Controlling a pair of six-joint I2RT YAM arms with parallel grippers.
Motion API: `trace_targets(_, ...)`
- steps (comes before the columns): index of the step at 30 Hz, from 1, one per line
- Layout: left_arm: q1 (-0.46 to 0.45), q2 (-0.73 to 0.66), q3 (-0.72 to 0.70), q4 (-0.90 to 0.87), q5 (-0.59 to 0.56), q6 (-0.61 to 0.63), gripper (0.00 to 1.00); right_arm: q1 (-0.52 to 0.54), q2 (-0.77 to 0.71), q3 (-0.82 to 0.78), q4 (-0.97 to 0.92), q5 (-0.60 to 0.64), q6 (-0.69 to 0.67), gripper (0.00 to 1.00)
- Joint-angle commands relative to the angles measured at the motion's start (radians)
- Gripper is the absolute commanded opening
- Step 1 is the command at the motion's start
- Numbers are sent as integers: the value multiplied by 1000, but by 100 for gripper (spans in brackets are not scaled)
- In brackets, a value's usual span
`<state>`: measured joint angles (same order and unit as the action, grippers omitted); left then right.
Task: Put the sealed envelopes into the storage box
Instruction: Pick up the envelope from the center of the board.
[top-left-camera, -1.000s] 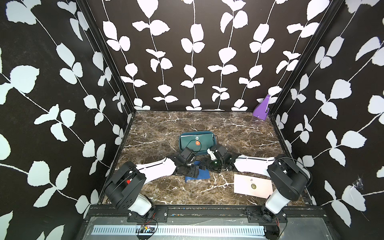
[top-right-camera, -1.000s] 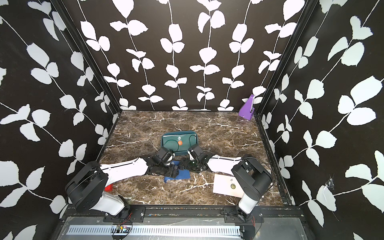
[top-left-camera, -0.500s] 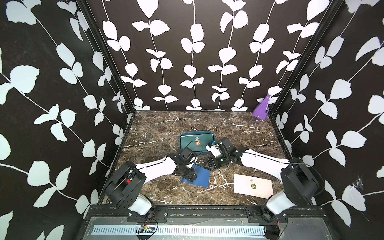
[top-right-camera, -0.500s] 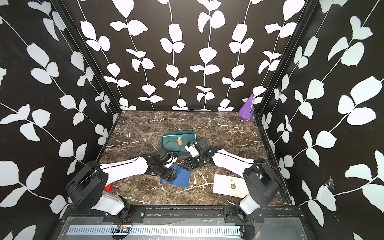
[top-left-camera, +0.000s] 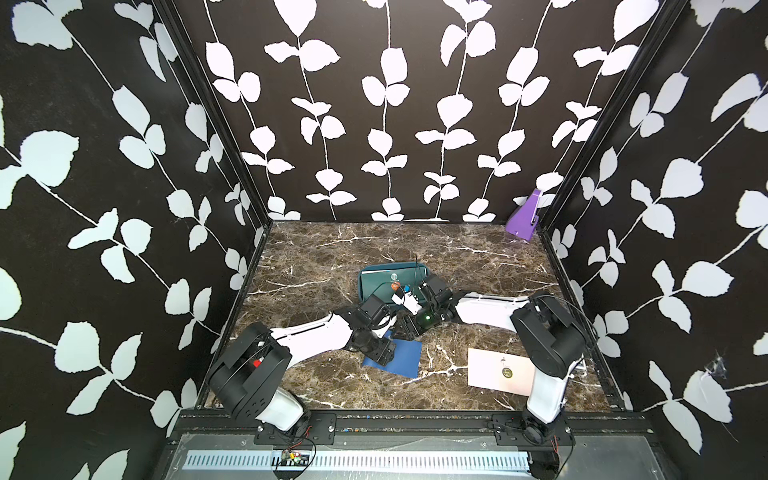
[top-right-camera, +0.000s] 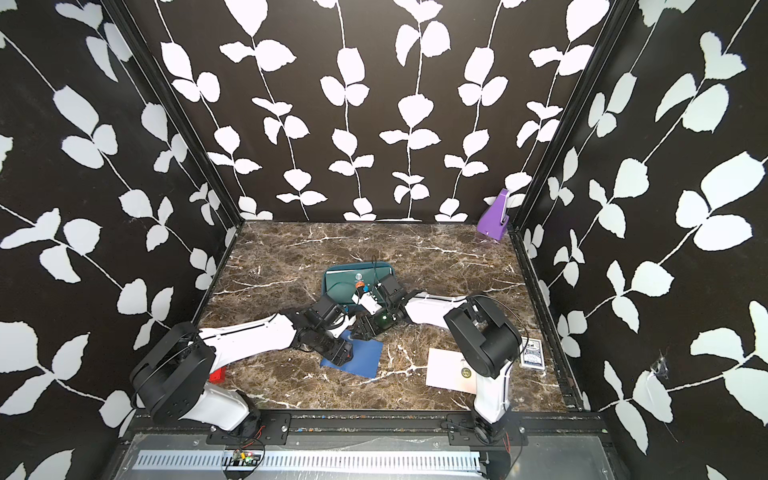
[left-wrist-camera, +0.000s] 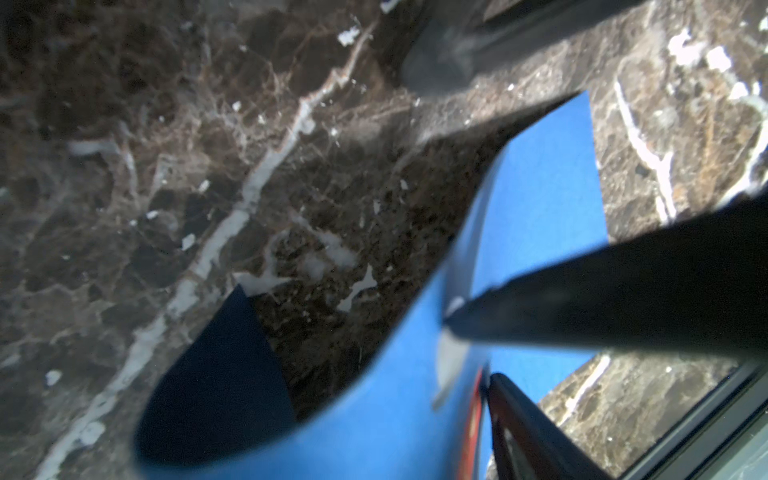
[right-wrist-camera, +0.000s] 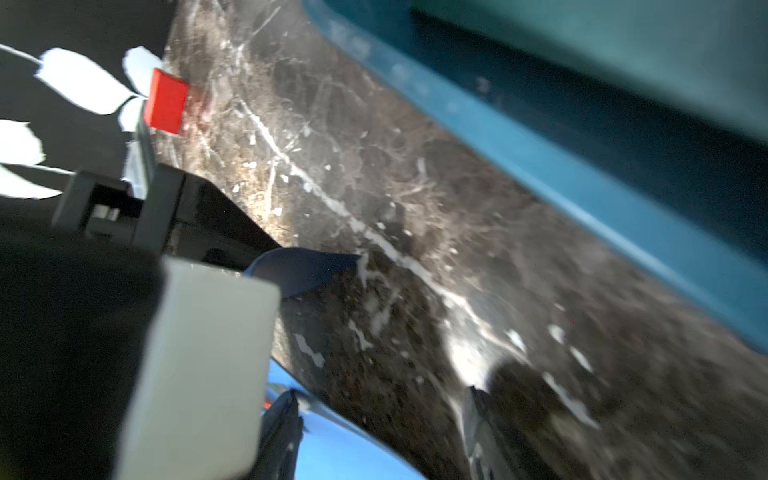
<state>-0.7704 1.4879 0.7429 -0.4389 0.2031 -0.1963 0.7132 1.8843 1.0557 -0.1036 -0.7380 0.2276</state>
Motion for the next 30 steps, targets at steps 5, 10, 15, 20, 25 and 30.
trace_targets(5,0,15,-35,-50,9,-26,81,-5,22,28,85,-146,4,38)
trace_targets(10,-1,29,-24,-53,-30,-59,81,-29,-2,-17,85,-190,16,18)
trace_targets(15,0,29,-25,-38,-44,-87,81,-47,-24,-37,36,-221,-10,0)
trace_targets(20,0,26,-21,-36,-54,-99,82,-54,-28,-31,8,-235,-16,0)
trace_targets(25,1,-31,41,-108,-59,-146,90,-57,-33,4,-88,-218,-51,0)
trace_targets(30,21,-163,229,-310,-196,-252,93,-57,-65,29,-220,-168,-104,0)
